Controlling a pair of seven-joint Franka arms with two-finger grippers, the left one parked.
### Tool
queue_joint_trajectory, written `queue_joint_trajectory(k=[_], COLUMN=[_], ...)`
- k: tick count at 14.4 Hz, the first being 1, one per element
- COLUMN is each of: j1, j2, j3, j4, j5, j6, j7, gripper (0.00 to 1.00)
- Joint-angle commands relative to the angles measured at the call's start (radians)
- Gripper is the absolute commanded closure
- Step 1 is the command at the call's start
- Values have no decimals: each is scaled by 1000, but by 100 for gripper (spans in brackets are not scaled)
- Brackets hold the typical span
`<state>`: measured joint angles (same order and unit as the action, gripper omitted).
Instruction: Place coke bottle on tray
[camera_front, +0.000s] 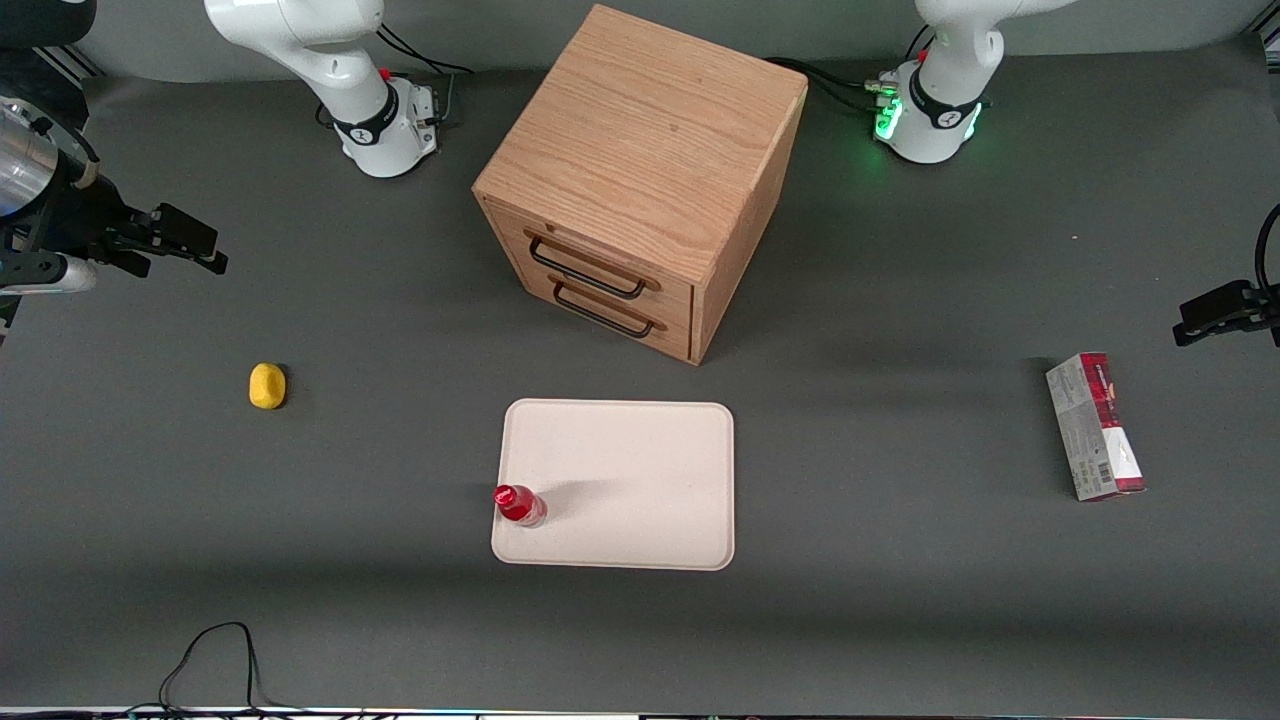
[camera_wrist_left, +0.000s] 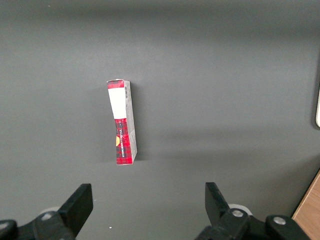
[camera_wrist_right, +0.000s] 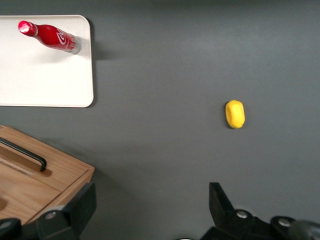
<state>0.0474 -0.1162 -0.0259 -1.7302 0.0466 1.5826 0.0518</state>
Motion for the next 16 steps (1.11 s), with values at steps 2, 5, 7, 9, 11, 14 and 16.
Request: queue_joint_trajectory(k=[2,5,7,9,11,14,16], j1=[-17,-17,-17,-17,-15,-17,-15], j2=[22,24,21,20,17,17,17], j3=[6,6,6,6,4,3,-6], j4=[33,38,35,37,37,38,38], j5=[-68,-79,-79,-79,-80,-82,-80], j6=[2,-9,-22,-24,-26,-26,-26], j7=[-53,-58,-58,-52,-49,-49,-47], gripper=[0,0,0,0,0,0,0])
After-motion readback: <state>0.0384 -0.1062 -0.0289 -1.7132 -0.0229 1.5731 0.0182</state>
